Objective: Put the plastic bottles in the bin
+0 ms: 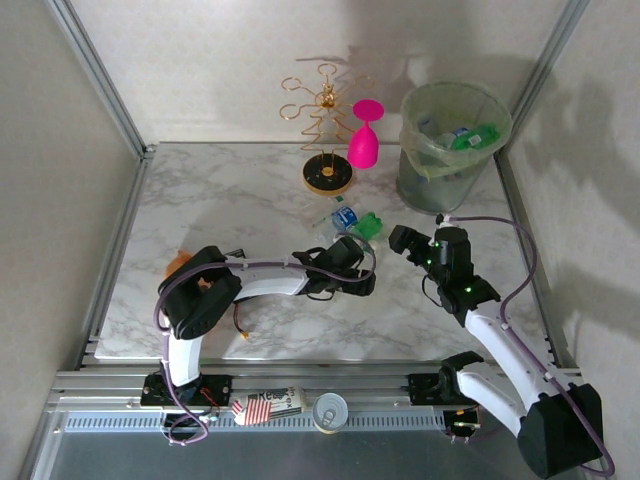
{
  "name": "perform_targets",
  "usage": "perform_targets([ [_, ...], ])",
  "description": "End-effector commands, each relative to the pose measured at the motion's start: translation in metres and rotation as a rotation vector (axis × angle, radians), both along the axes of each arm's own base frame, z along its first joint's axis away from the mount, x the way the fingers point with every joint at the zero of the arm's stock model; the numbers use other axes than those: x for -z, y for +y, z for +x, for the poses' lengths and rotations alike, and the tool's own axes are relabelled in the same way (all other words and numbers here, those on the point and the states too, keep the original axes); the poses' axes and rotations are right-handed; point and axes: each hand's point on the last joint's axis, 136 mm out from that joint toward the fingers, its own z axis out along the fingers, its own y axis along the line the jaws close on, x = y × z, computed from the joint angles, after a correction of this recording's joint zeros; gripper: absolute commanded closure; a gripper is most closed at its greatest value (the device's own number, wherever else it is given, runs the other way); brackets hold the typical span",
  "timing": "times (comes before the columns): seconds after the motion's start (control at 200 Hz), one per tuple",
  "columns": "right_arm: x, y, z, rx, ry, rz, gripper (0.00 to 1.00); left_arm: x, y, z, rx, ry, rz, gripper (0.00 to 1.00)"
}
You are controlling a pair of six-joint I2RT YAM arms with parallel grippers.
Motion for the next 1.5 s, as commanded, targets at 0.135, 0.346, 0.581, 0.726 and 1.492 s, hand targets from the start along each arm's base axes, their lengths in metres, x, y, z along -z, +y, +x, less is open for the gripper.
perform_targets([
  [0.135,-0.005,-0.002,-0.002,0.017,-0.018,0.014,0.01,0.005,0.003,0.004,0.022,-0.060,0.113,0.27],
  [0.346,-0.008,-0.002,-0.002,0.018,-0.023,0.022,0.01,-0.008,-0.006,-0.001,0.053,-0.093,0.075,0.40],
  [0.581,-0.022,0.007,-0.001,-0.018,-0.068,0.081,0.01,-0.042,-0.009,-0.005,0.061,-0.150,-0.028,0.44],
  [0.726,-0.041,0.026,-0.002,-0.111,-0.129,0.161,0.01,-0.074,-0.004,-0.005,0.040,-0.212,-0.117,0.46],
  [1.492,-0.062,0.136,-0.028,-0.587,-0.119,0.447,0.01,-0.157,0.032,-0.012,-0.013,-0.471,-0.319,0.44],
])
